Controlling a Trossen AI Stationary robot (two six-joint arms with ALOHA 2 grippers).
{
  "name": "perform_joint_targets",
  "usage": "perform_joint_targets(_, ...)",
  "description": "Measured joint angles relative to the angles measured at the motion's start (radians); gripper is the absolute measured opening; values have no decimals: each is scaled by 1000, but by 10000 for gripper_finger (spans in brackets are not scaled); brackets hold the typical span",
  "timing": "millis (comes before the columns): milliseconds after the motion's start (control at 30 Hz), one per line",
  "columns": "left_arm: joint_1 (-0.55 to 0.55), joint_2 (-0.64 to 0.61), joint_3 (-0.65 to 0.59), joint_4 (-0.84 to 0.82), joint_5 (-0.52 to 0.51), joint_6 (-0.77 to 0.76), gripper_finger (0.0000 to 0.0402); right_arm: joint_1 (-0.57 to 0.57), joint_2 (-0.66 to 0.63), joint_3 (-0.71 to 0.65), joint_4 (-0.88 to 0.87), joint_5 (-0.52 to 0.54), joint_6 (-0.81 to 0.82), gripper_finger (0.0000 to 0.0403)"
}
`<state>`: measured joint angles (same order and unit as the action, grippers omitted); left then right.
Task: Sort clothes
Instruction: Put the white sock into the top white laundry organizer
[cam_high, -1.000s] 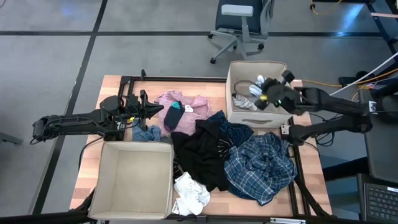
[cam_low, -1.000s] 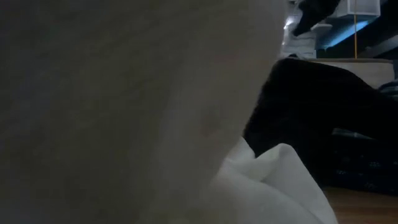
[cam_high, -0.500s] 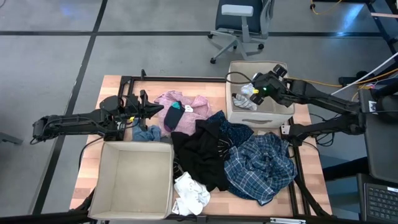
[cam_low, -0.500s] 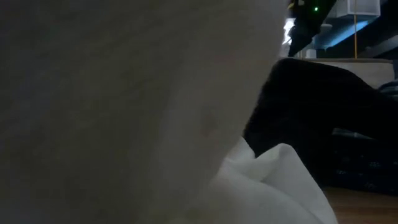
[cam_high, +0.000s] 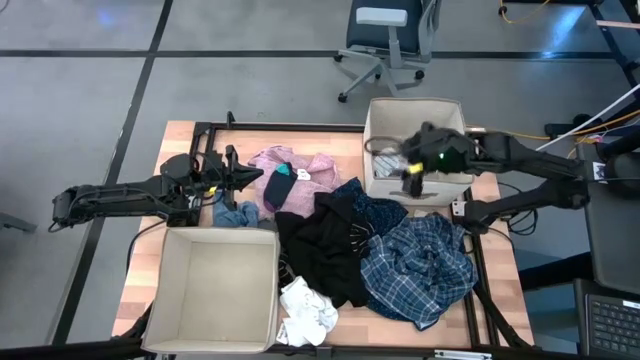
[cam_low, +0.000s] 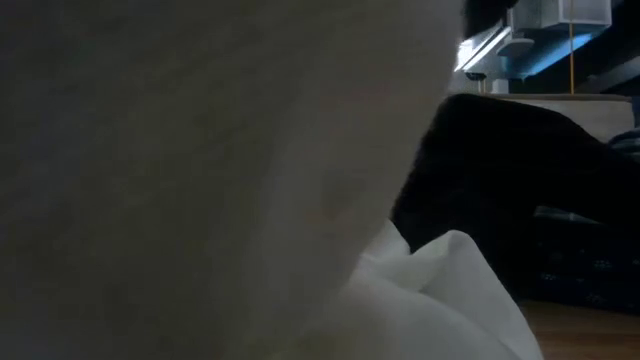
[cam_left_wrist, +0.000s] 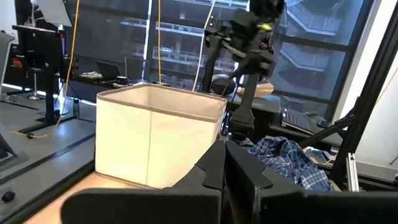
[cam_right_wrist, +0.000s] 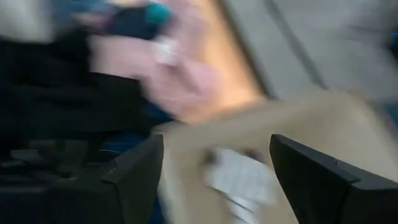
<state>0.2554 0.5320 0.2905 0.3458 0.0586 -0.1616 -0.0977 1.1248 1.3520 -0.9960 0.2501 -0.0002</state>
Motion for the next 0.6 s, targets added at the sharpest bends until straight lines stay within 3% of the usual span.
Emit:
perform_joint_targets(133, 0, 0, 0, 1, 0, -11, 1, 129, 14, -77, 172, -128, 7, 296)
perform_joint_targets(300, 0, 0, 0, 2, 0, -21, 1, 282, 75, -157, 348, -130, 7, 296)
perform_joint_targets(600, 0, 0, 0, 1, 0, -31, 1, 471, 307, -165, 554, -129, 68, 296)
